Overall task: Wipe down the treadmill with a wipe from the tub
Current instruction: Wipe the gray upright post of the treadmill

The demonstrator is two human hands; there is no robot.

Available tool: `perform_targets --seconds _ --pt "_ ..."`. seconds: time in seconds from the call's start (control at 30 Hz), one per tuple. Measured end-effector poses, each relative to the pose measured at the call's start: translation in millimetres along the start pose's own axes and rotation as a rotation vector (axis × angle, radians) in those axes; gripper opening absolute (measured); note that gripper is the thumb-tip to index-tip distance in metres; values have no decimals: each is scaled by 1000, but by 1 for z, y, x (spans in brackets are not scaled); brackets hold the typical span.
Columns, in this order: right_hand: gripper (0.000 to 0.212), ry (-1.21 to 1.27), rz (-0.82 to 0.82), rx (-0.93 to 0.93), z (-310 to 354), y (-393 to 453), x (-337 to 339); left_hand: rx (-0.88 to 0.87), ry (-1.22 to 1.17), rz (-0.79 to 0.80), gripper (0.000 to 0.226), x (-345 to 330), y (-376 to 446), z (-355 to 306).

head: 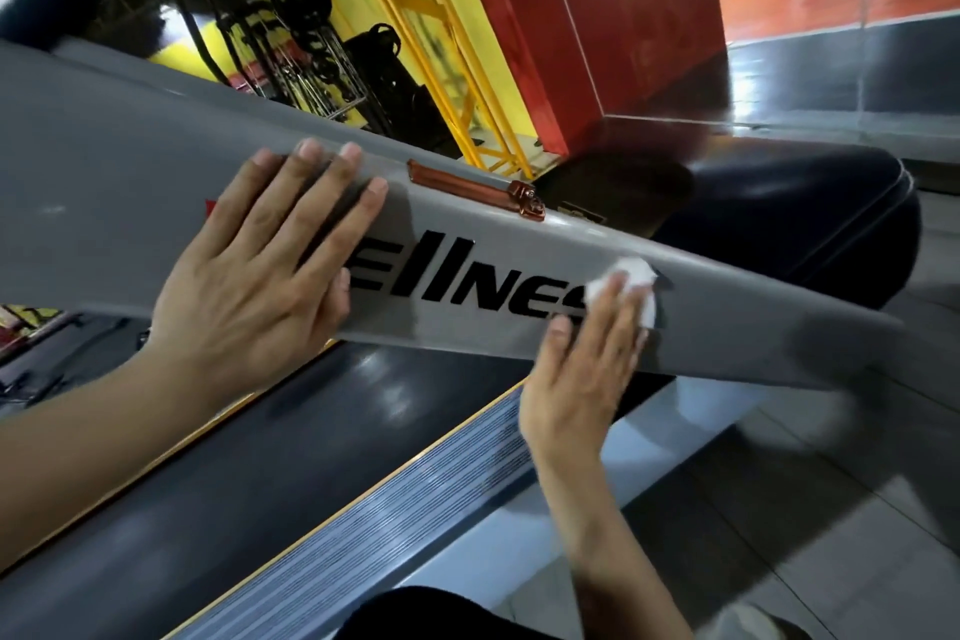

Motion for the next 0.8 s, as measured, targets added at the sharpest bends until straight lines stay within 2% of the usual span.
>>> perform_targets --seconds 0.07,0.1,0.2,0.27,0.33,0.43,0.47,0.5,0.53,0.63,0.67,0.73,0.8 --pt "65 41 3 -97 -5 -8 1 9 6 1 62 -2 -1 -2" --pt "66 60 32 -36 17 -16 -2 13 5 -4 62 -2 -1 -2" --pt "66 96 203 366 110 -61 -18 8 -7 -20 62 0 0 -2" --pt "64 54 255 539 123 -78 -25 8 -7 -26 62 1 -1 -2" --pt "64 -12 237 484 80 -73 -27 13 0 -22 63 0 -1 -2" --pt "67 11 134 10 -19 -56 -12 26 6 -18 62 0 -1 -2" --pt "69 39 122 -88 -32 -59 -11 27 8 -22 62 0 -1 -3" --pt "69 65 124 -102 -28 -64 -12 25 8 -23 62 1 -1 -4" --pt "69 88 139 -24 -8 -68 -17 21 6 -23 62 0 -1 -4" --pt "64 94 236 467 77 -97 -34 16 -4 -13 62 0 -1 -3" --pt "63 68 242 554 86 -103 -38 16 -9 -11 62 0 -1 -3" --pt "61 16 191 507 65 -98 -40 13 -18 -15 63 1 0 -4" --pt "62 -4 92 225 8 -80 -32 19 -26 -8 63 2 1 -5"
Point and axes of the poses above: each hand's wrist, its own y-axis towards the middle knuckle, its own x-axis out of the back of the hand, z = x × y, the point moved 9 cm from there along y, towards the middle knuckle, and after that the axes turned 1 degree about x, right-handed, at the moved point
